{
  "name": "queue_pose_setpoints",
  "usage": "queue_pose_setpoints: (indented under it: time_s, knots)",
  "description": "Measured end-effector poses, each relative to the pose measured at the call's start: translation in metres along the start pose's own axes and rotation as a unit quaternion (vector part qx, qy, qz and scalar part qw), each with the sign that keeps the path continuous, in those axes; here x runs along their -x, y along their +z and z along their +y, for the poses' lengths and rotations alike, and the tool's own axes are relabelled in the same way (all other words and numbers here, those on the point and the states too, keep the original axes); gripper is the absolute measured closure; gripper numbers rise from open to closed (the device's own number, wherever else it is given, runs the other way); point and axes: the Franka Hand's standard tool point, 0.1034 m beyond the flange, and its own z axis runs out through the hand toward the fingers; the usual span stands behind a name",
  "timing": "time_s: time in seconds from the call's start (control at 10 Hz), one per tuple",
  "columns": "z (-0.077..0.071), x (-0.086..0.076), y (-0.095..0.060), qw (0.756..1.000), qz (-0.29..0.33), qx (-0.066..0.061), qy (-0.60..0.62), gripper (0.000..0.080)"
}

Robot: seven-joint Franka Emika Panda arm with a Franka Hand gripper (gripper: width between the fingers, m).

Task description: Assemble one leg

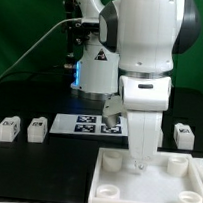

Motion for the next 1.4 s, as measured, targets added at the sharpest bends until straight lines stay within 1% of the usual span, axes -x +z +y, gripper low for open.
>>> queue_pose_setpoints:
  time_s: [0.7, 0.8, 0.9, 1.0, 1.1, 1.2, 1.3, 1.4]
  knots:
    - [0.000, 0.001, 0.000, 1.000, 0.000, 0.000, 0.003, 0.0151]
    - [-0.002, 0.000, -0.009, 0.999, -0.001, 0.004, 0.049, 0.0151]
    - [-0.013, -0.004, -0.021, 0.997, -0.001, 0.009, 0.073, 0.0151]
    - [-0.023, -0.015, -0.029, 0.994, -0.003, 0.005, 0.109, 0.0151]
    - [-0.026, -0.026, -0.033, 0.978, 0.001, 0.000, 0.210, 0.0151]
    - [-0.029, -0.040, -0.037, 0.950, 0.008, -0.008, 0.312, 0.0151]
    - [-0.032, -0.055, -0.039, 0.918, 0.015, -0.011, 0.395, 0.0151]
    - [-0.035, -0.067, -0.037, 0.890, 0.019, -0.011, 0.455, 0.0151]
